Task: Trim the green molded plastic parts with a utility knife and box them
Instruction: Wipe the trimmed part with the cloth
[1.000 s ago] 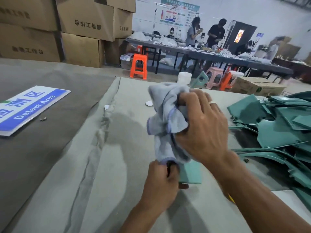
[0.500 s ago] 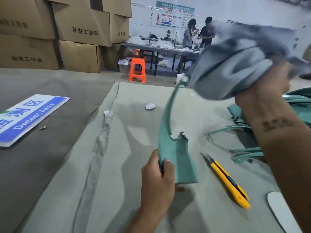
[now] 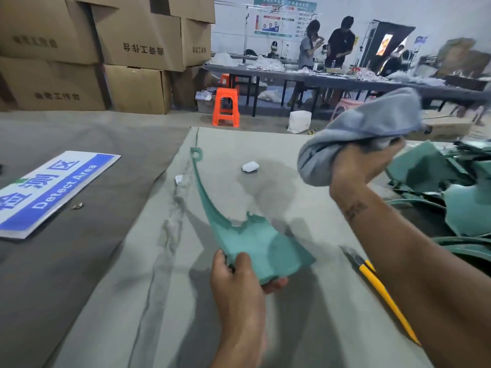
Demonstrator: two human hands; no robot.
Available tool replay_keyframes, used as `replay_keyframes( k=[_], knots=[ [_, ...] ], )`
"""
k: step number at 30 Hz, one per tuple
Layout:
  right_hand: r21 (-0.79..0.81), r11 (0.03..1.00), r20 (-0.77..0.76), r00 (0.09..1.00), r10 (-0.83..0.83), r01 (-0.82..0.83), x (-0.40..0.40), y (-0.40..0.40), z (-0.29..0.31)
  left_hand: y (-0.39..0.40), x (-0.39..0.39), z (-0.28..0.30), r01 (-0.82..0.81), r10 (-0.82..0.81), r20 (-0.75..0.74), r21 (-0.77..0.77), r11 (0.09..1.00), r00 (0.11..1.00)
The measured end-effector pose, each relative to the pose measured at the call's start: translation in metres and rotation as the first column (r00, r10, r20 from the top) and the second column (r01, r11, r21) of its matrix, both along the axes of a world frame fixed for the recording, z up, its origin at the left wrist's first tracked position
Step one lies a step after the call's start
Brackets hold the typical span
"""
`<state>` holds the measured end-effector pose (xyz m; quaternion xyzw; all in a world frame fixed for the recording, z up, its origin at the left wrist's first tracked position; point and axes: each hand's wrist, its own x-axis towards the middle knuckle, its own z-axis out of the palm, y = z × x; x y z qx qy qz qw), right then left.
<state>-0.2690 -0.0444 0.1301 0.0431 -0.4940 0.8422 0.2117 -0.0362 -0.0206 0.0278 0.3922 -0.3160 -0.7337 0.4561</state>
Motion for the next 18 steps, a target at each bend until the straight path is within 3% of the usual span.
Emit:
replay_keyframes(
  k=[2, 4, 5, 7, 8, 9, 10, 12, 16, 18],
  knots=[
    [0.267, 0.963, -0.031, 0.999, 0.035, -0.025, 0.007, -0.019, -0.025, 0.001, -0.001, 0.001, 0.028, -0.028, 0.026, -0.004, 1.0, 0.999],
    [0.555, 0.822, -0.01, 0.988, 0.155, -0.123, 0.012, -0.035, -0.056, 0.0, -0.002, -0.001, 0.023, -0.023, 0.052, -0.016, 1.0, 0.998],
    [0.714, 0.677, 0.019, 0.972, 0.234, -0.177, 0.011, -0.039, -0.071, -0.002, -0.001, -0.002, 0.009, -0.007, 0.059, -0.02, 1.0, 0.998],
    [0.972, 0.131, 0.124, 0.903, 0.412, -0.193, 0.008, -0.037, -0.089, -0.006, -0.001, -0.002, -0.009, 0.011, 0.069, -0.028, 1.0, 0.998],
    [0.986, -0.097, 0.166, 0.855, 0.491, -0.136, 0.007, -0.036, -0.093, -0.008, 0.0, -0.003, -0.015, 0.017, 0.075, -0.028, 1.0, 0.997],
    [0.973, -0.216, 0.191, 0.81, 0.554, -0.083, 0.005, -0.035, -0.092, -0.009, -0.001, -0.003, -0.021, 0.023, 0.077, -0.025, 0.999, 0.997],
    [0.969, -0.241, 0.196, 0.78, 0.594, -0.06, 0.004, -0.034, -0.088, -0.01, -0.002, -0.001, -0.025, 0.027, 0.078, -0.022, 0.999, 0.997],
    [0.982, -0.154, 0.183, 0.748, 0.638, -0.108, 0.004, -0.026, -0.075, -0.009, -0.002, 0.002, -0.037, 0.038, 0.056, -0.019, 0.999, 0.998],
    [0.932, 0.334, -0.07, 0.833, 0.548, -0.142, 0.025, 0.002, -0.058, -0.014, 0.0, 0.005, 0.022, -0.021, -0.103, 0.009, 1.0, 0.994],
    [0.867, 0.426, 0.039, 0.887, 0.46, -0.259, 0.044, 0.024, -0.058, -0.013, 0.001, 0.012, 0.089, -0.089, -0.219, -0.01, 0.996, 0.972]
  ],
)
